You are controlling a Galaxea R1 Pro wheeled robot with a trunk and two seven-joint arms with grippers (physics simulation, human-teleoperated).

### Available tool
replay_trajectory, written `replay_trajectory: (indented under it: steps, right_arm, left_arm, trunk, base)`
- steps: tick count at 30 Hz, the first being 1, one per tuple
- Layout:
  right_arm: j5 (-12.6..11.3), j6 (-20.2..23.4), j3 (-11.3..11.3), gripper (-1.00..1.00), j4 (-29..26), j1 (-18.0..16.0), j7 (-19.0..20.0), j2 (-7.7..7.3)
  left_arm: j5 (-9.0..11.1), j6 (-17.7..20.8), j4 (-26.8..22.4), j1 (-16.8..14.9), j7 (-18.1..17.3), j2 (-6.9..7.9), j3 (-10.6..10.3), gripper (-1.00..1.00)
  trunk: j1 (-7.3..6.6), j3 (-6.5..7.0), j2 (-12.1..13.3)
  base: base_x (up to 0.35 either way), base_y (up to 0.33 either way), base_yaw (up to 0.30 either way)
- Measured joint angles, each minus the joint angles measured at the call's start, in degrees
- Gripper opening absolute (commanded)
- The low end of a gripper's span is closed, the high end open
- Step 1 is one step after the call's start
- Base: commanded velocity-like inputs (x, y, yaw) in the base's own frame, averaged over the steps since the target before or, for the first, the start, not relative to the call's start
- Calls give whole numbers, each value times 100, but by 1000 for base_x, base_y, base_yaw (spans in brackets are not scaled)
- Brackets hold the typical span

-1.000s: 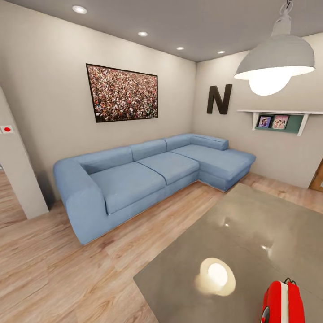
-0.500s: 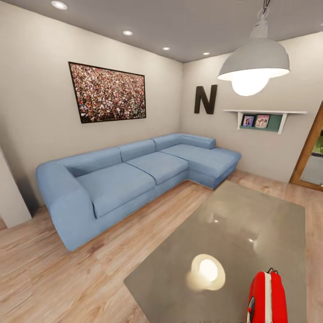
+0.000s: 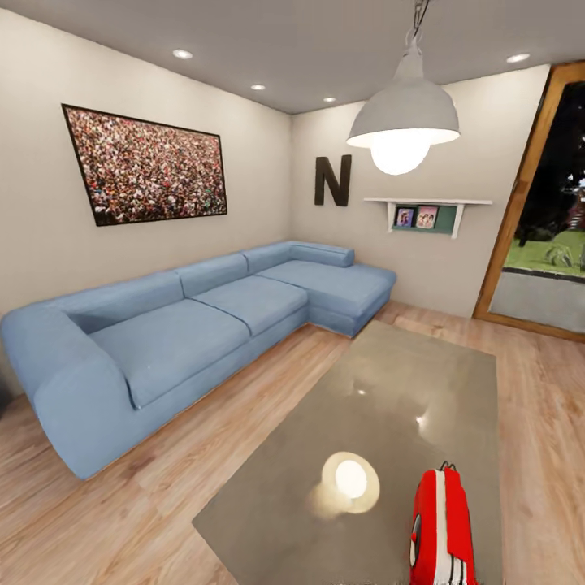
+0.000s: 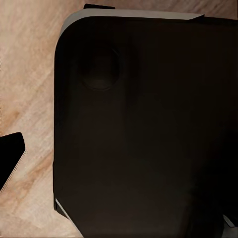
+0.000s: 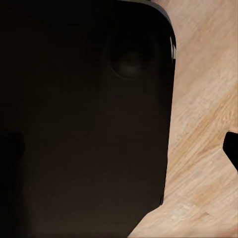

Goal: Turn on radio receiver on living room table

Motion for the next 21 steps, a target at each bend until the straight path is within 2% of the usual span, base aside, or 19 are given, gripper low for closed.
replay_trajectory:
  steps: [21]
  right_arm:
    - [-3,0,-2,100,-1,0,0,0]
  left_arm:
    - [1,0,0,0,-1,-3,0,100]
  trunk:
    - [0,0,0]
  base:
    - [0,0,-286]
